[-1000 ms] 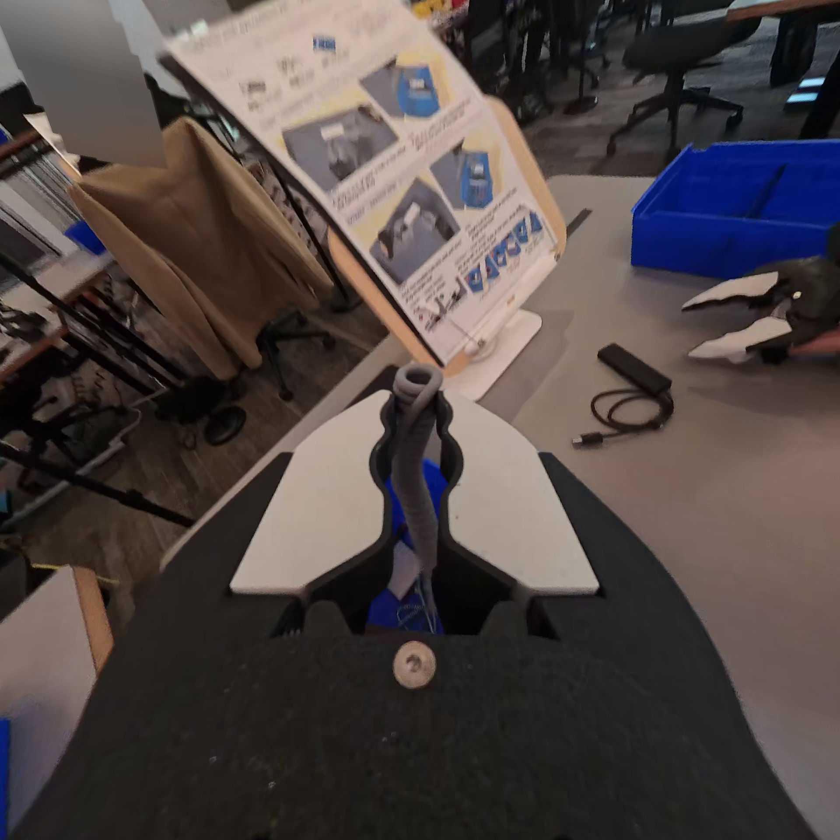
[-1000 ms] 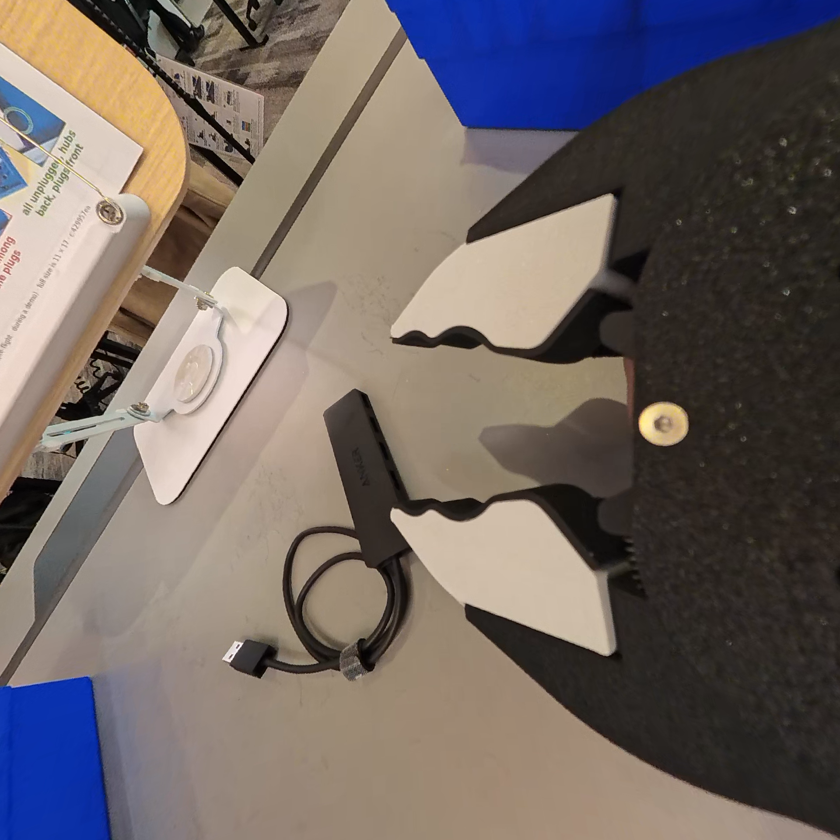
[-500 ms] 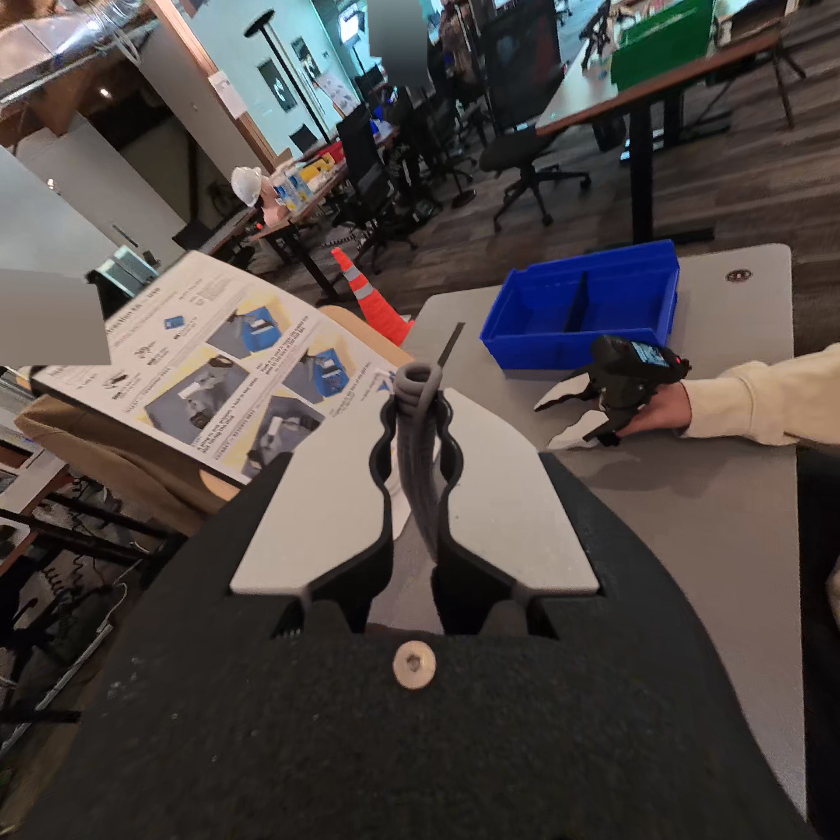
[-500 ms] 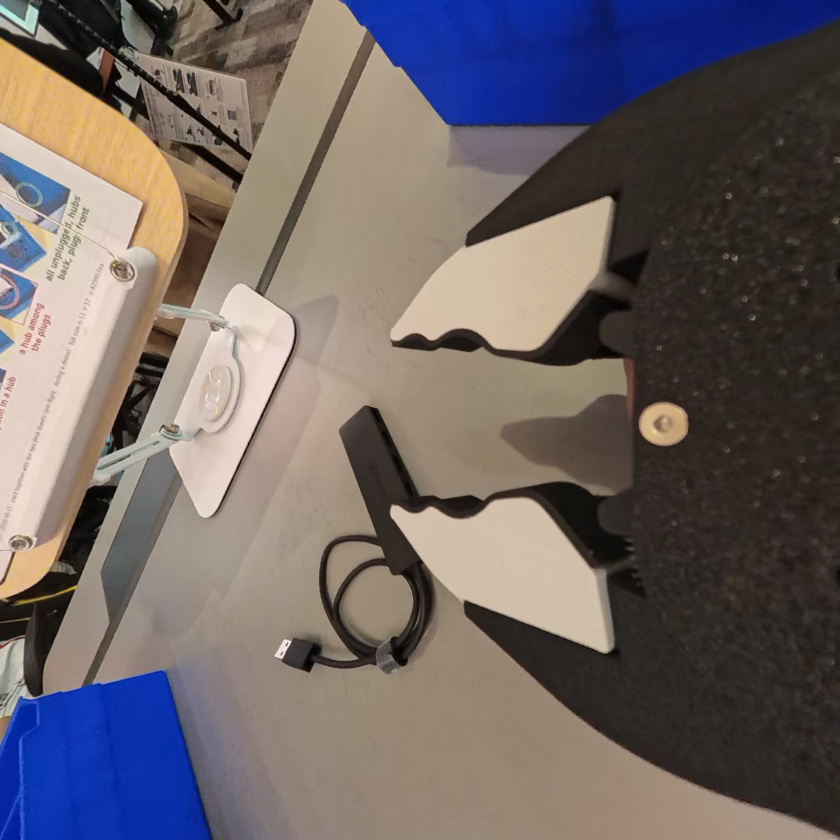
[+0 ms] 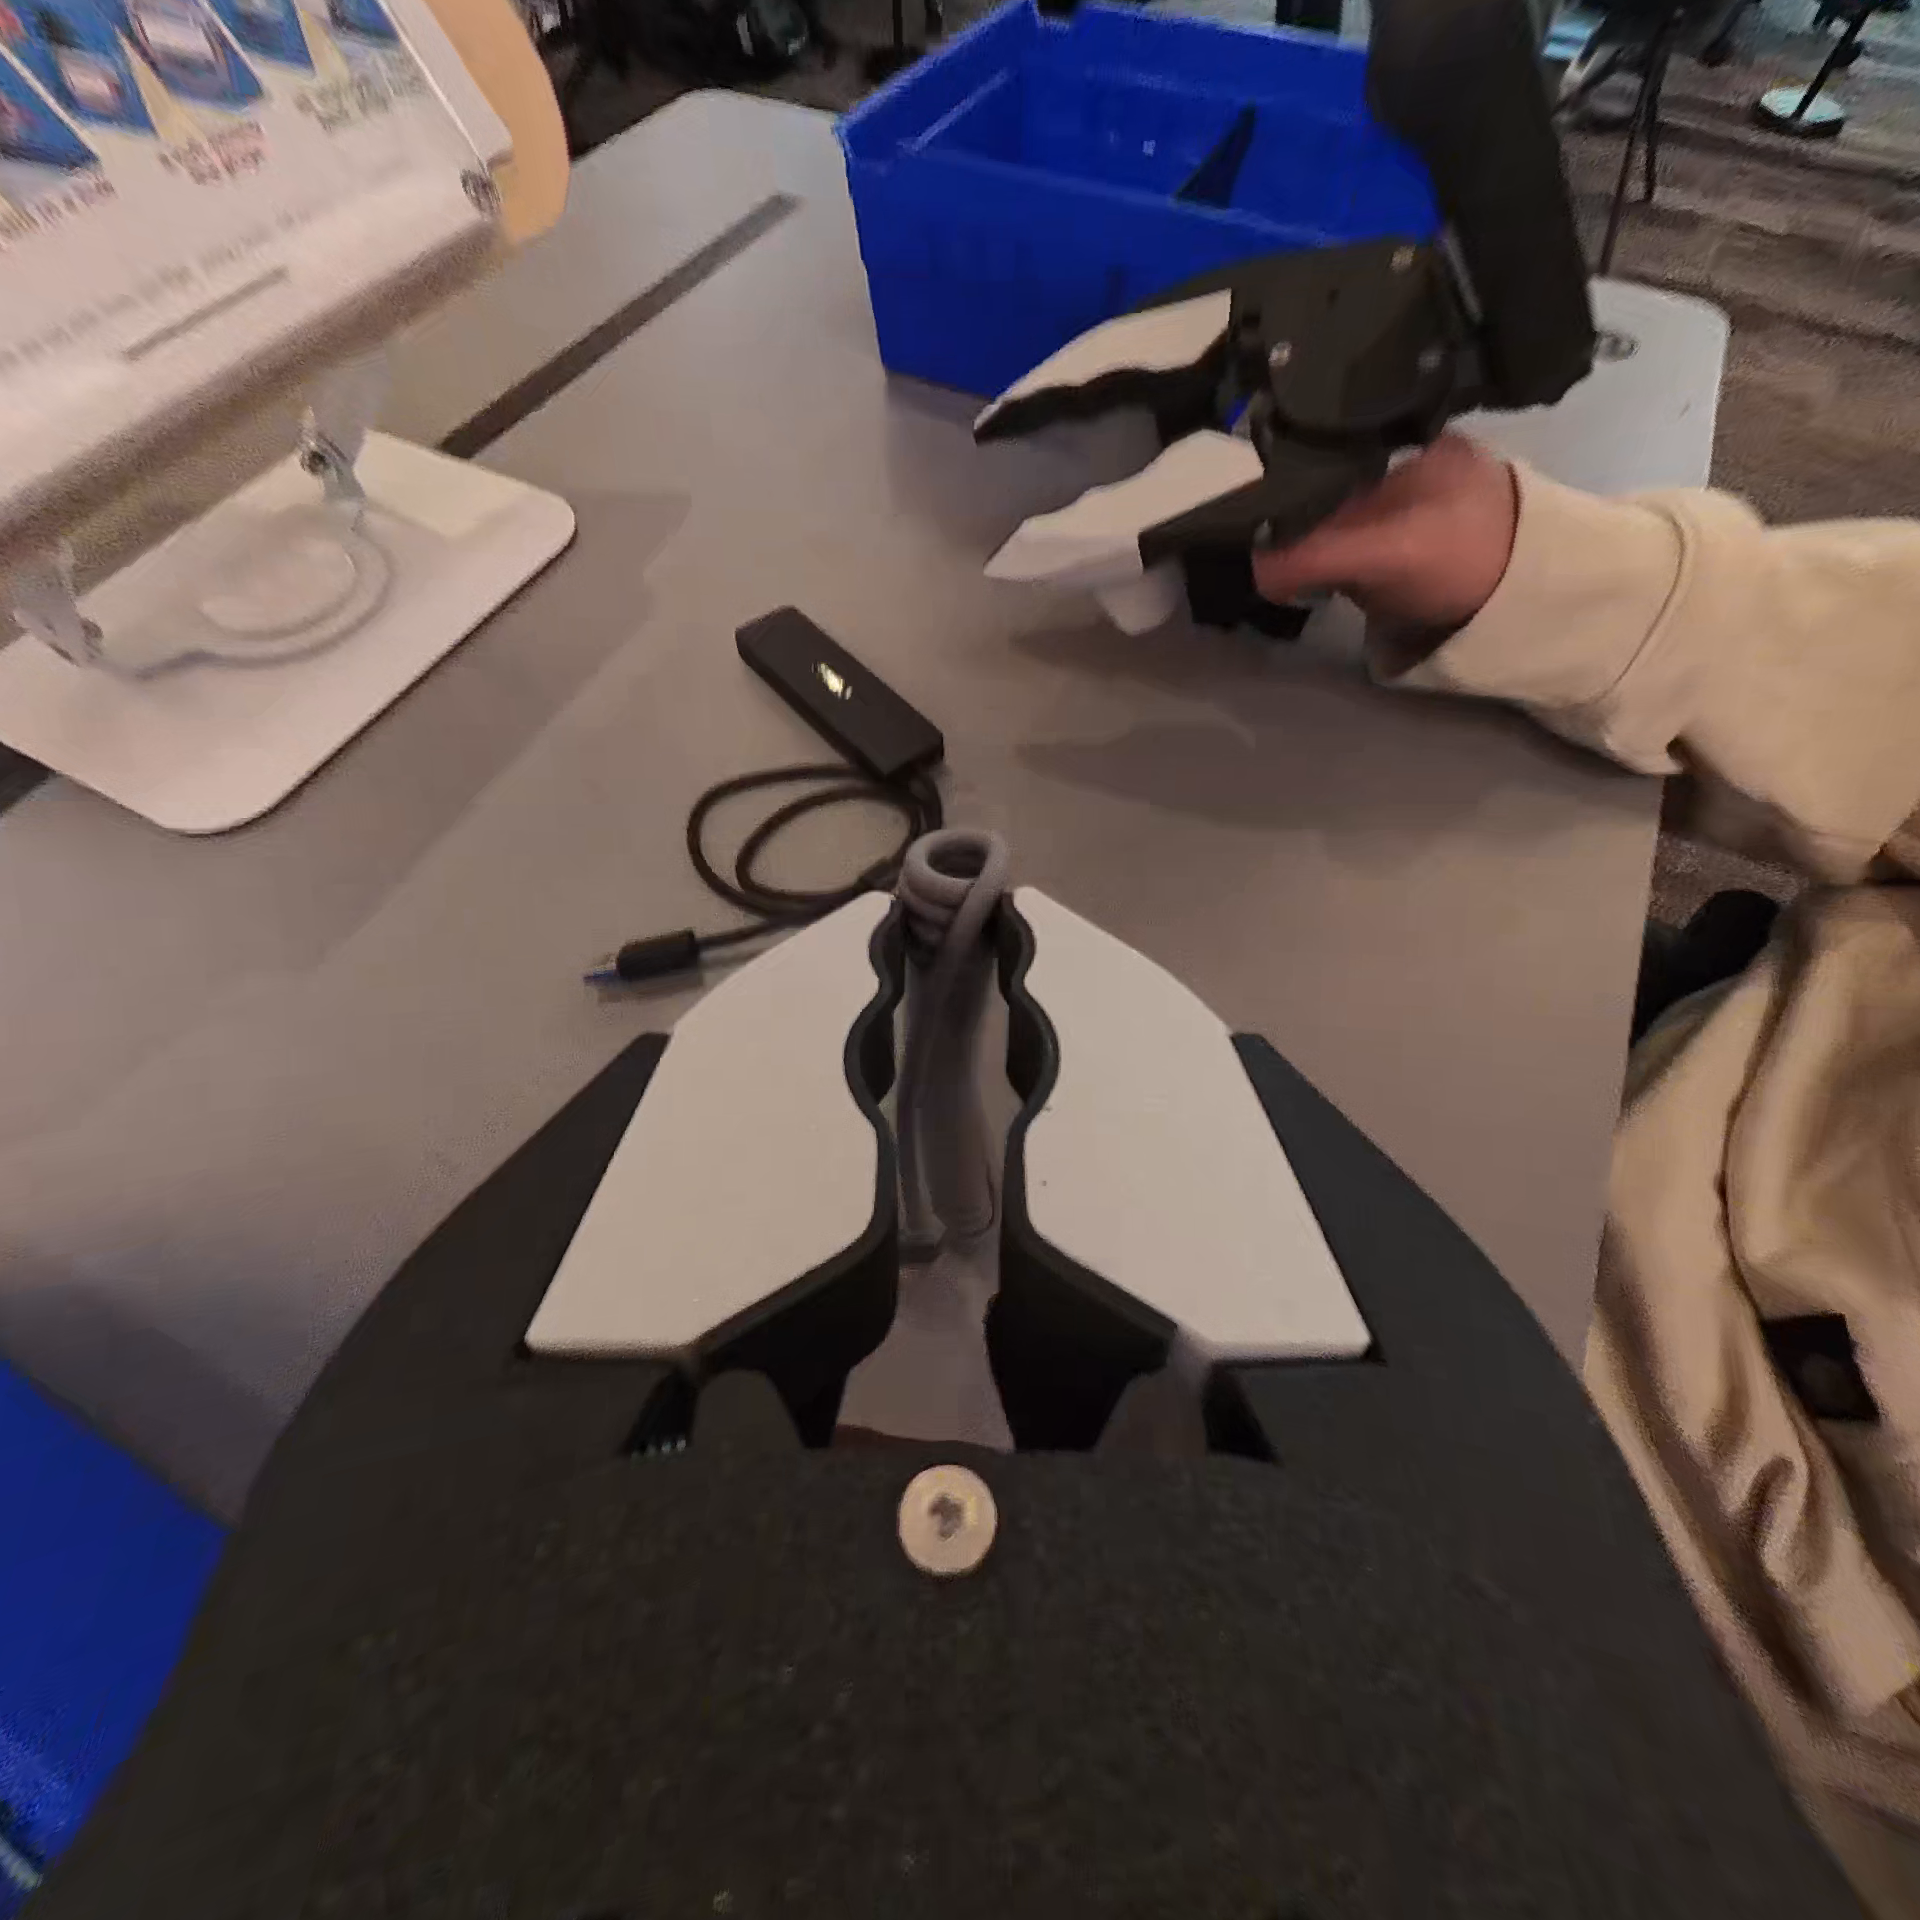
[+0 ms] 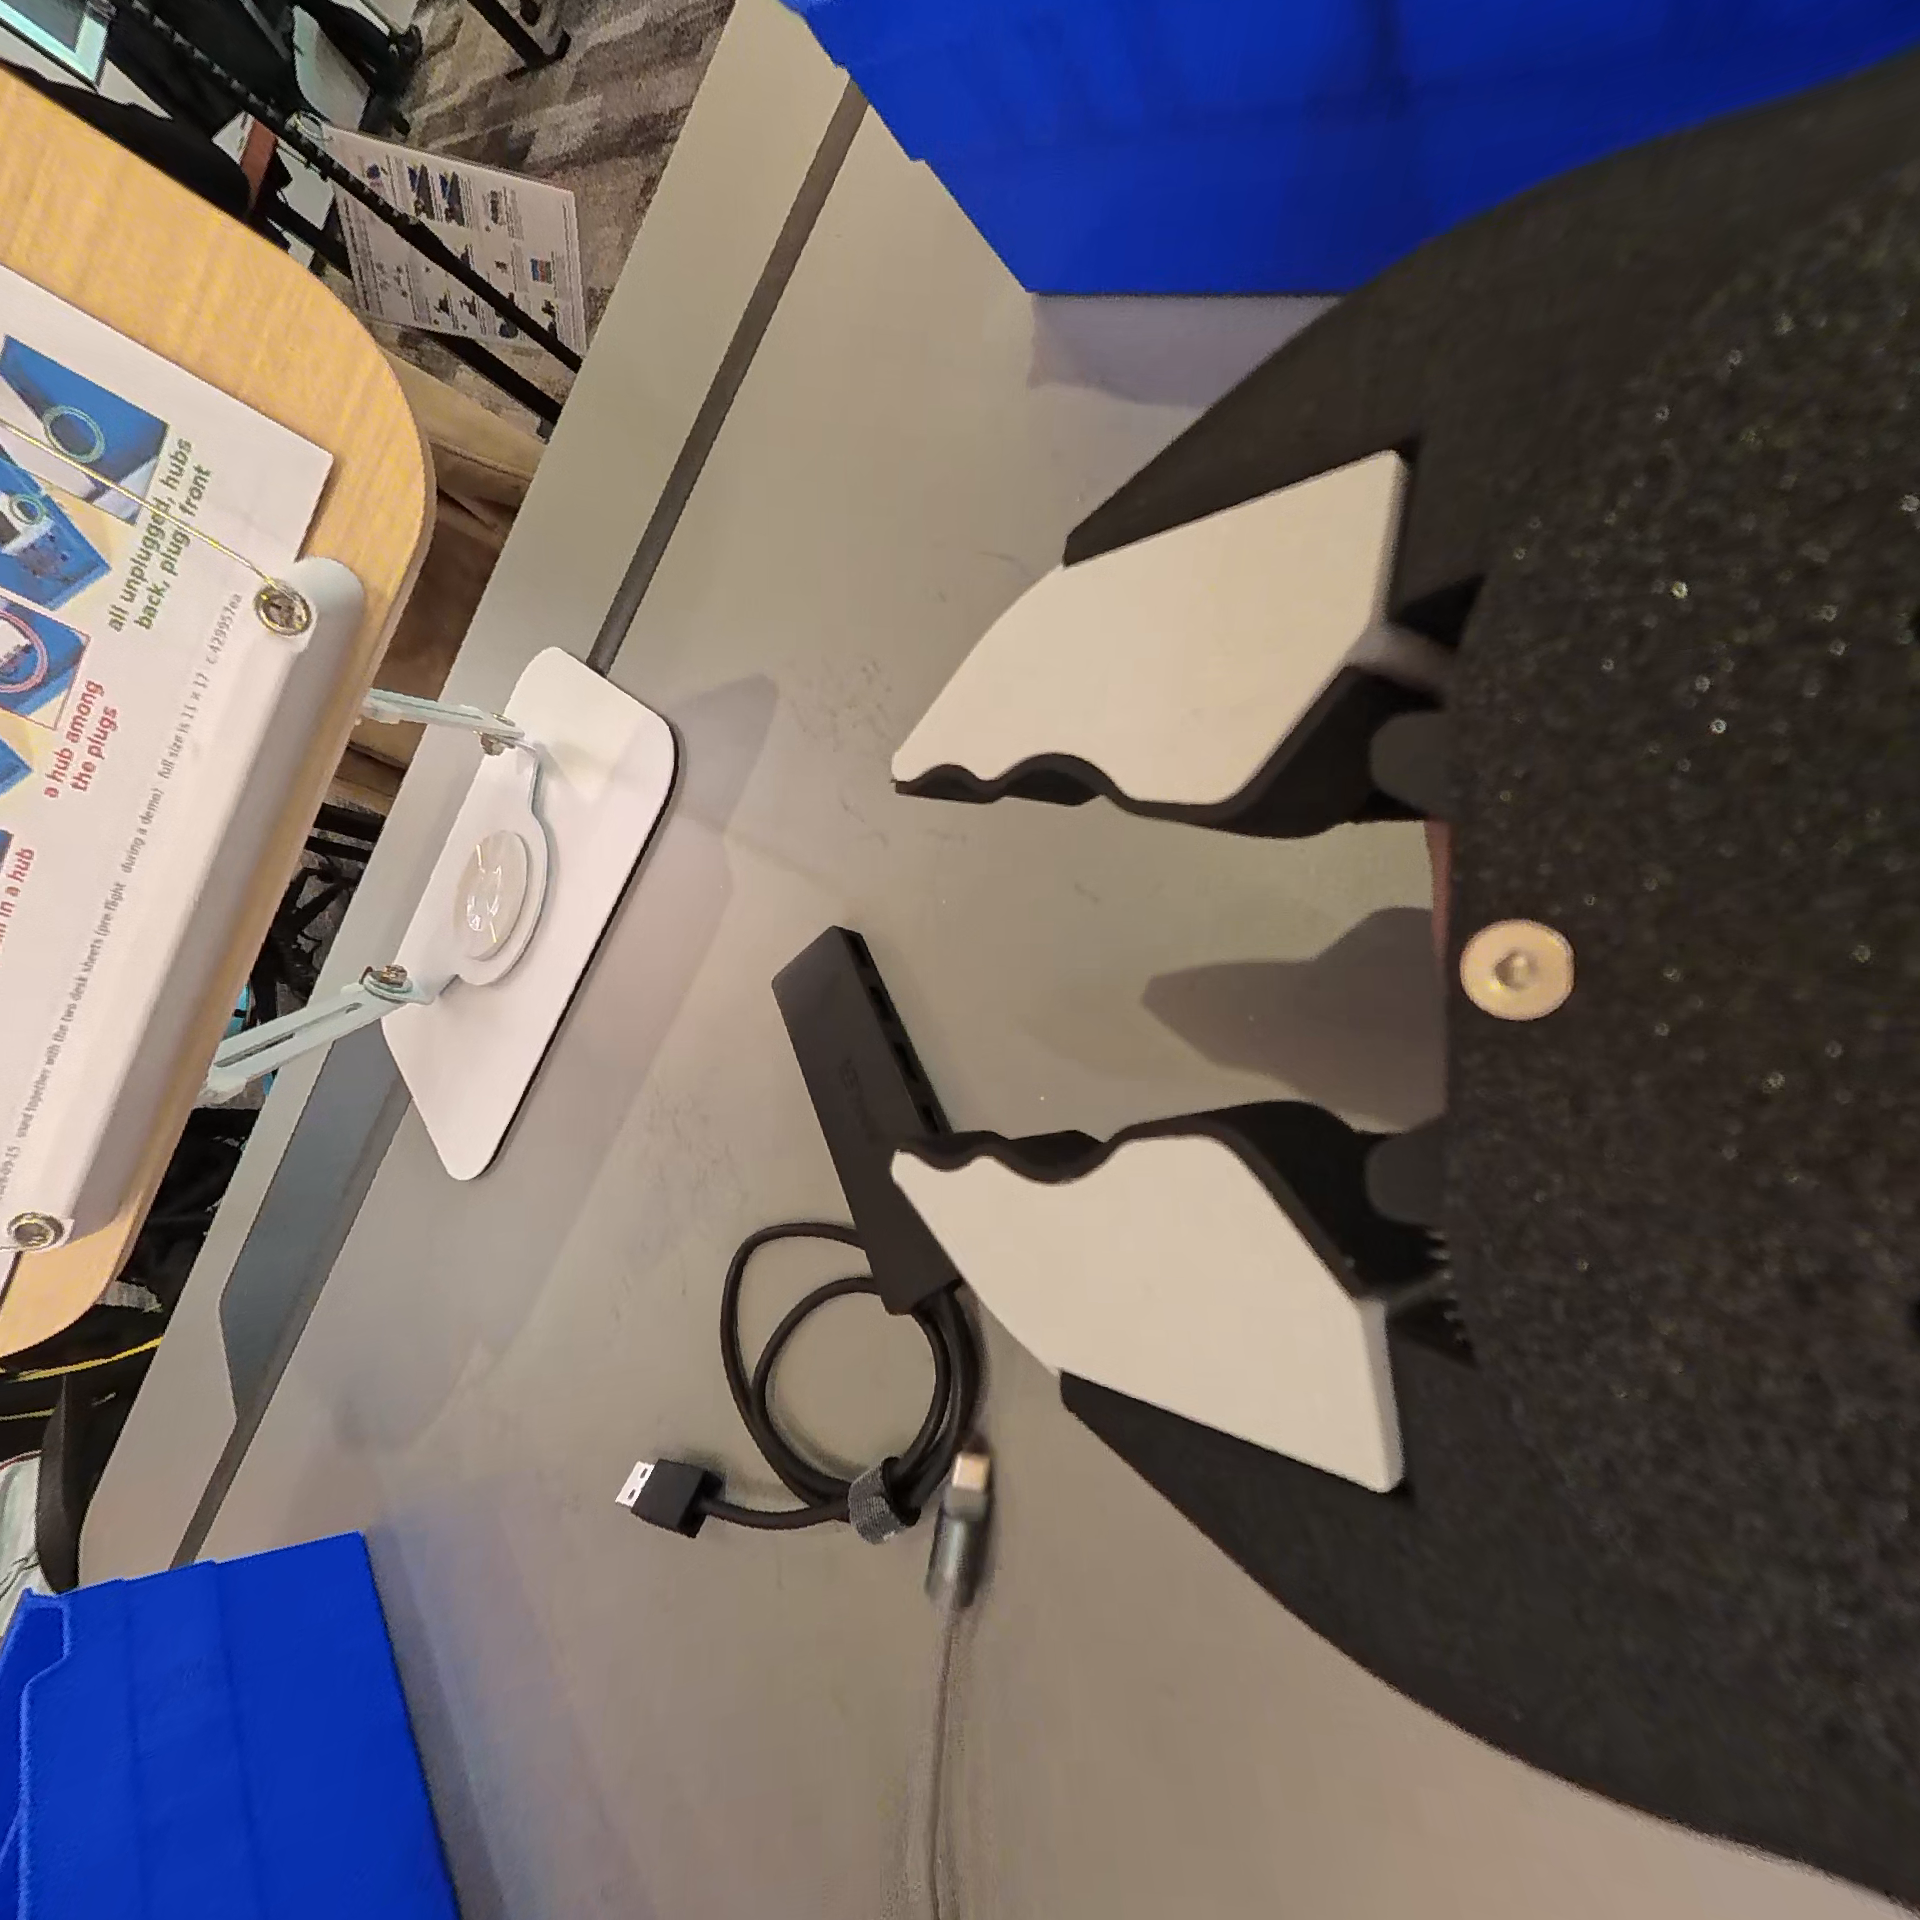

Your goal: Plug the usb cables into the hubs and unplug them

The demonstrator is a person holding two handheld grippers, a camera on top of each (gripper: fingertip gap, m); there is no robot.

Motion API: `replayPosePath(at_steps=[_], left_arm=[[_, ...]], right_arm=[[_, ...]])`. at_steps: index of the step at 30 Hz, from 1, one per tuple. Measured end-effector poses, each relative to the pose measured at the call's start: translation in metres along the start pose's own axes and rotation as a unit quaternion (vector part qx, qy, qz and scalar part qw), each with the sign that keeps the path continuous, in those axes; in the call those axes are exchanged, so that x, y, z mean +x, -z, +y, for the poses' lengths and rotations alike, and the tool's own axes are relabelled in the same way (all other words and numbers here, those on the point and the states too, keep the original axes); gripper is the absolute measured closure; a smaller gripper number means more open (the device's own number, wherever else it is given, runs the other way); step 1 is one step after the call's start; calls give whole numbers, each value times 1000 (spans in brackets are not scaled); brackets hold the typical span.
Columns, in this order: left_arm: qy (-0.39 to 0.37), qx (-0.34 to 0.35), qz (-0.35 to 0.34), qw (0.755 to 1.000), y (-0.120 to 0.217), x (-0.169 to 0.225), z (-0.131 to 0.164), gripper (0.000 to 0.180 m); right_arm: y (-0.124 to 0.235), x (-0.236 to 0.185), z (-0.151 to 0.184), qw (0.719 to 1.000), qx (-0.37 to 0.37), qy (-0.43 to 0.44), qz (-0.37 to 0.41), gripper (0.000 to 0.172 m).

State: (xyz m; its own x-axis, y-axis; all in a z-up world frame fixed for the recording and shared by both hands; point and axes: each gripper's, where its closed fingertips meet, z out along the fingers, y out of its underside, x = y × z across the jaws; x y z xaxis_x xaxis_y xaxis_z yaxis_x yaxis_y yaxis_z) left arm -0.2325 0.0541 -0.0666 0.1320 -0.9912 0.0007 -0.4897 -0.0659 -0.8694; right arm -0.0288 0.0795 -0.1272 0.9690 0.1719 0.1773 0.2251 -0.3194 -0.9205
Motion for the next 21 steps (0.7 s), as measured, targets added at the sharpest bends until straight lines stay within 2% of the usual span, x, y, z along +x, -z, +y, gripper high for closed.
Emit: replayPosePath(at_steps=[3,10,14,18,21], left_arm=[[-4,-22,-5,1000,0,4,20,164],[6,-48,-25,999,15,-13,28,161],[10,-25,-41,999,27,-16,15,138],[-14,9,-71,997,38,-9,-2,136],[-41,11,-103,994,41,-4,-4,139]], right_arm=[[-1,-1,0,1000,-2,5,0,111],[-3,-3,3,1000,-9,13,1,111],[-3,-2,4,1000,-10,12,1,111],[-3,-2,5,1000,-13,13,1,111],[-3,-2,6,1000,-14,13,2,110]])
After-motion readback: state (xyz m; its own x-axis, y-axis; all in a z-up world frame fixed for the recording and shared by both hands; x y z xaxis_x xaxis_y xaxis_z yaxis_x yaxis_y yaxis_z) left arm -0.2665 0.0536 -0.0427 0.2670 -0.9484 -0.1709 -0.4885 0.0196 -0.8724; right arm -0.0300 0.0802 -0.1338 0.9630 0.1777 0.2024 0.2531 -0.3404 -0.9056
